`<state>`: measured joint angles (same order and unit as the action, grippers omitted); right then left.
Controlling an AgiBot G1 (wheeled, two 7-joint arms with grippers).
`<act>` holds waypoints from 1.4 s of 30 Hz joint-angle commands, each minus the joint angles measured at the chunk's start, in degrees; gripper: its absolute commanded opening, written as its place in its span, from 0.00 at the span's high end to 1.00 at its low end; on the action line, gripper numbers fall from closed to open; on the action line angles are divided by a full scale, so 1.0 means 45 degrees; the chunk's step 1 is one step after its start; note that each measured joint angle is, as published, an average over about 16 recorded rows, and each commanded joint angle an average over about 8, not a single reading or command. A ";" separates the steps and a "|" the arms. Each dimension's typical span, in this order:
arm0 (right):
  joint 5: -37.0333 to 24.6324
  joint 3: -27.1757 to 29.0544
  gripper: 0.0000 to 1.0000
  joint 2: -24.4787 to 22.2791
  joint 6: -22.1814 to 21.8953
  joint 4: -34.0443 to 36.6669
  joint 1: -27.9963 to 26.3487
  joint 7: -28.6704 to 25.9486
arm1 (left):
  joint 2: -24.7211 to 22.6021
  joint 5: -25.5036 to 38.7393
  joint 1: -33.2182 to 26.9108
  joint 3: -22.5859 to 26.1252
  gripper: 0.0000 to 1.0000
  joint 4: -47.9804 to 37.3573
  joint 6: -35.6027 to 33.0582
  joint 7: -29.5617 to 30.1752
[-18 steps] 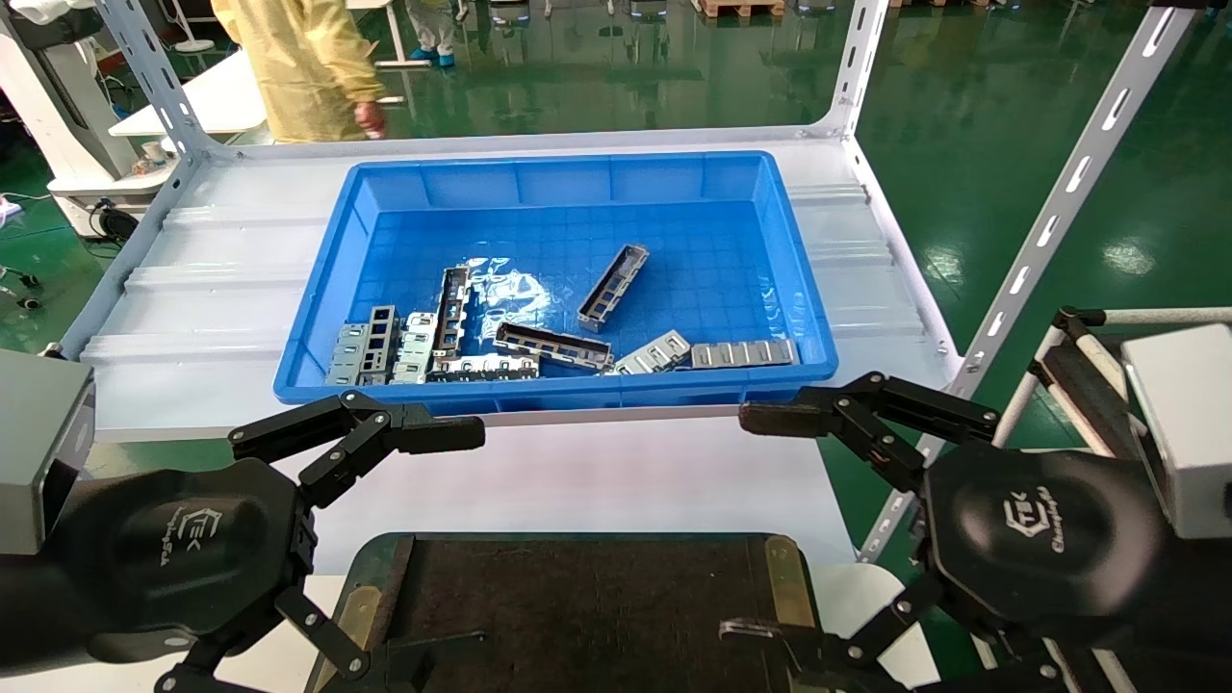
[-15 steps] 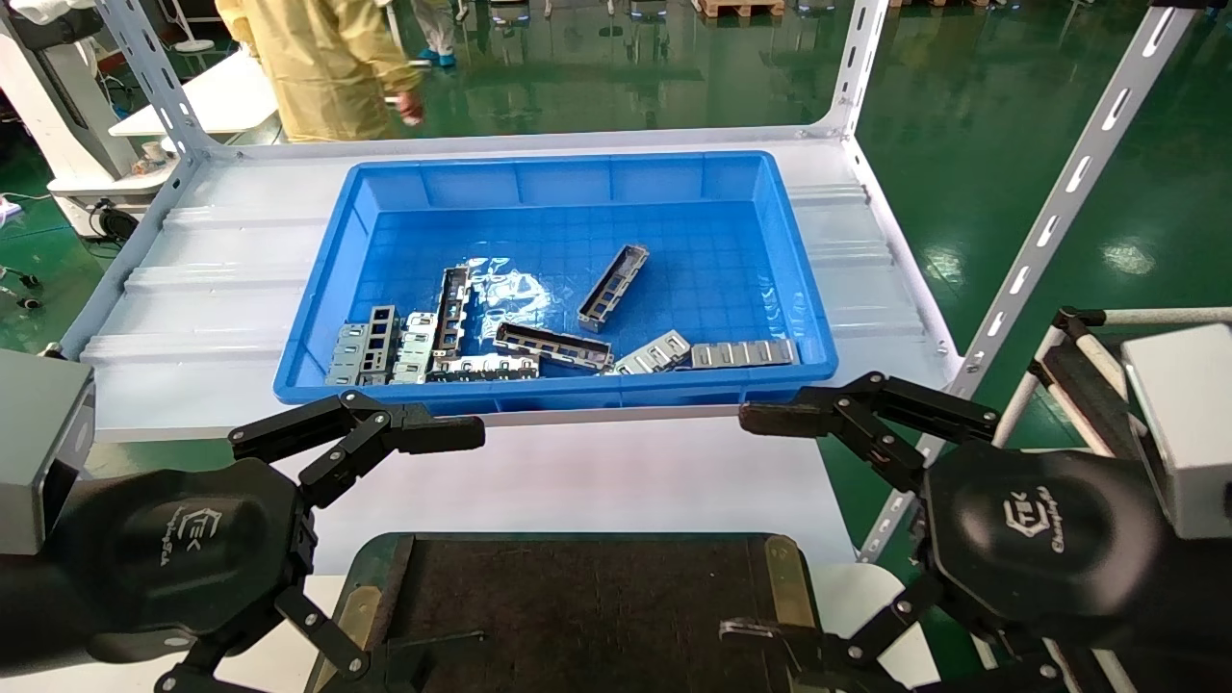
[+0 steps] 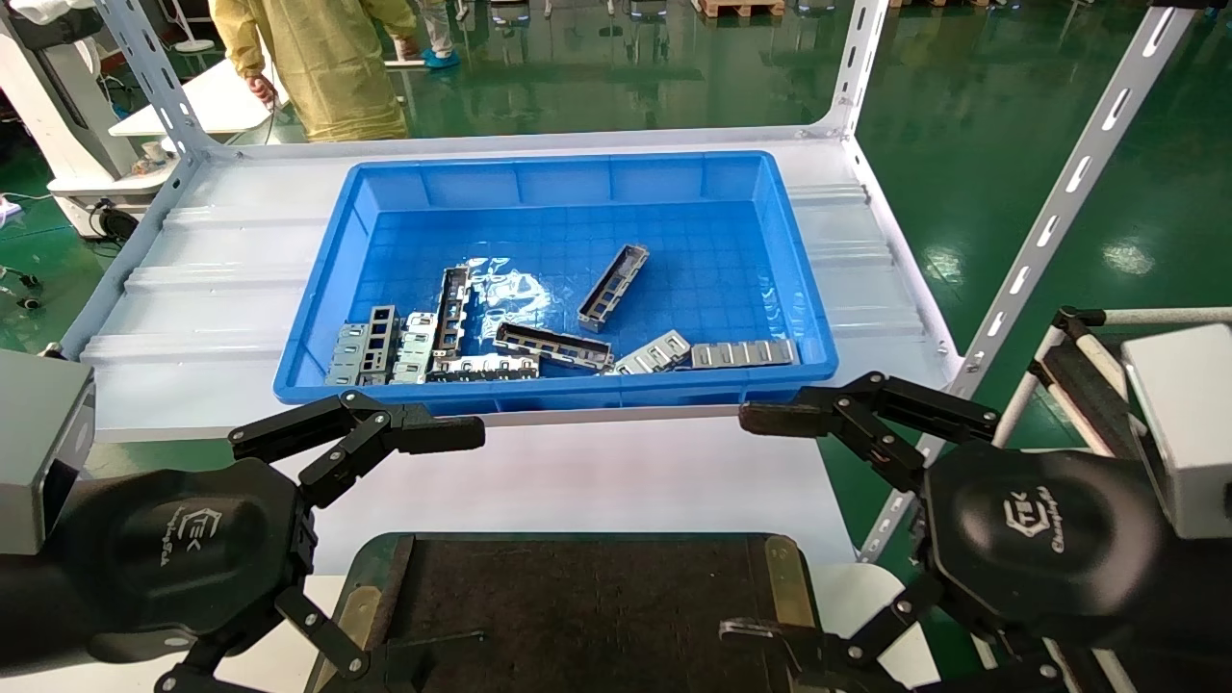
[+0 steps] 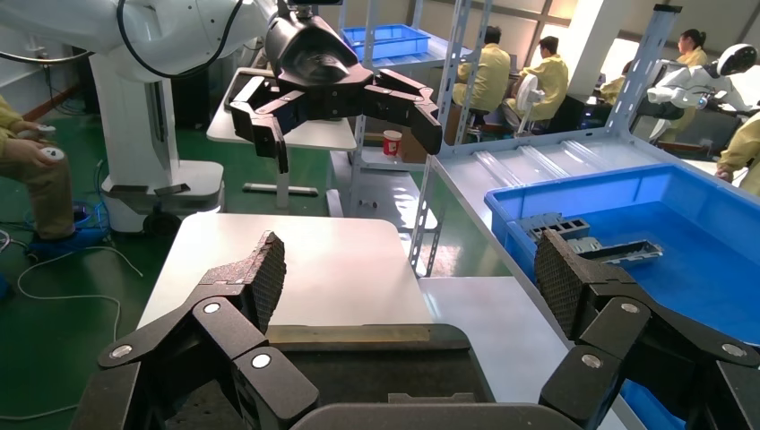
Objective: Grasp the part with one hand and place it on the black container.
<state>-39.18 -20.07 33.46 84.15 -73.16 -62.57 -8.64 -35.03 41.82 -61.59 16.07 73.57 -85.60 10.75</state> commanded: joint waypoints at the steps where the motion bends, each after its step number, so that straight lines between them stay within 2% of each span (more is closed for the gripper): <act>1: 0.0001 0.0000 0.00 0.0000 0.0000 0.0000 0.0000 0.0000 | 0.0000 0.0000 0.0000 0.0000 0.00 0.0000 0.0000 0.0000; 27: 0.0001 0.0000 0.00 0.0001 0.0001 0.0002 -0.0001 0.0000 | -0.0008 0.0044 -0.0006 -0.0001 0.00 -0.0020 0.0052 -0.0019; 42: 0.0002 -0.0005 0.00 0.0001 0.0004 0.0008 -0.0005 0.0004 | -0.0489 0.1019 -0.0437 0.0317 0.00 -0.0275 0.1012 0.0069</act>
<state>-39.17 -20.09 33.46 84.17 -73.12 -62.60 -8.62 -37.50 46.87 -63.75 17.66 72.33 -80.80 10.87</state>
